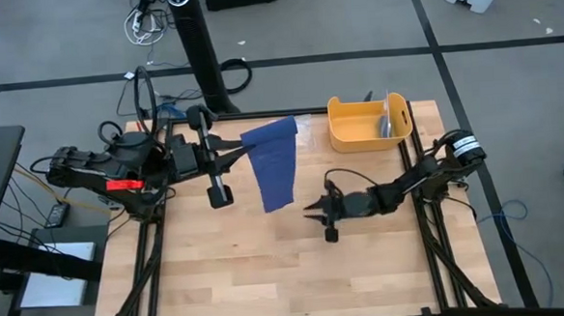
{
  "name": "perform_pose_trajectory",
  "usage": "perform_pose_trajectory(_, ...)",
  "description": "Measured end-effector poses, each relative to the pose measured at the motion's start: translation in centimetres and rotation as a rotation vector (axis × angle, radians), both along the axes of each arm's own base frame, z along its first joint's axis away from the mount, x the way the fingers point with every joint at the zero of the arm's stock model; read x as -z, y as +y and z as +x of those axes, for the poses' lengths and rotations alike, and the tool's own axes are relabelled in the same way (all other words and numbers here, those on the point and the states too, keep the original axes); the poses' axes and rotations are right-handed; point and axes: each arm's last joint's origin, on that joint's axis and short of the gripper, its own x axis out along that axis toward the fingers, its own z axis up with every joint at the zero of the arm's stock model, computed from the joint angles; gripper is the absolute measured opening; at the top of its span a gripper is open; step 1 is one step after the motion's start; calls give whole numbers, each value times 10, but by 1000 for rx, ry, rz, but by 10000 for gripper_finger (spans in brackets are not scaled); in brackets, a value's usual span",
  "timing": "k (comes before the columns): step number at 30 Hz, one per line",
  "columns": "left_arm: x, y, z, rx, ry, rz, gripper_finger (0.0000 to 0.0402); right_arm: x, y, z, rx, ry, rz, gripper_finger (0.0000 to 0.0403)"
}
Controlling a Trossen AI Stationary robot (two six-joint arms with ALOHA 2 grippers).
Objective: Roll bandage
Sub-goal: Roll the violet bandage
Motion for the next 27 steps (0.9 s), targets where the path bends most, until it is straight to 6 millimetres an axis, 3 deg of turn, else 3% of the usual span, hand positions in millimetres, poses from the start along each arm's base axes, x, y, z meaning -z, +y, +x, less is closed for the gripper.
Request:
perform_pose_trajectory(6,0,0,0,0,-1,7,15,5,-22,0,86,-13,70,107)
perform_pose_trajectory(16,0,0,0,-1,-2,8,15,-5,-44,14,-14,-56,135,170)
perform_pose_trajectory(27,-1,0,0,-2,-10,10,15,-13,-46,30,-104,-12,167,184)
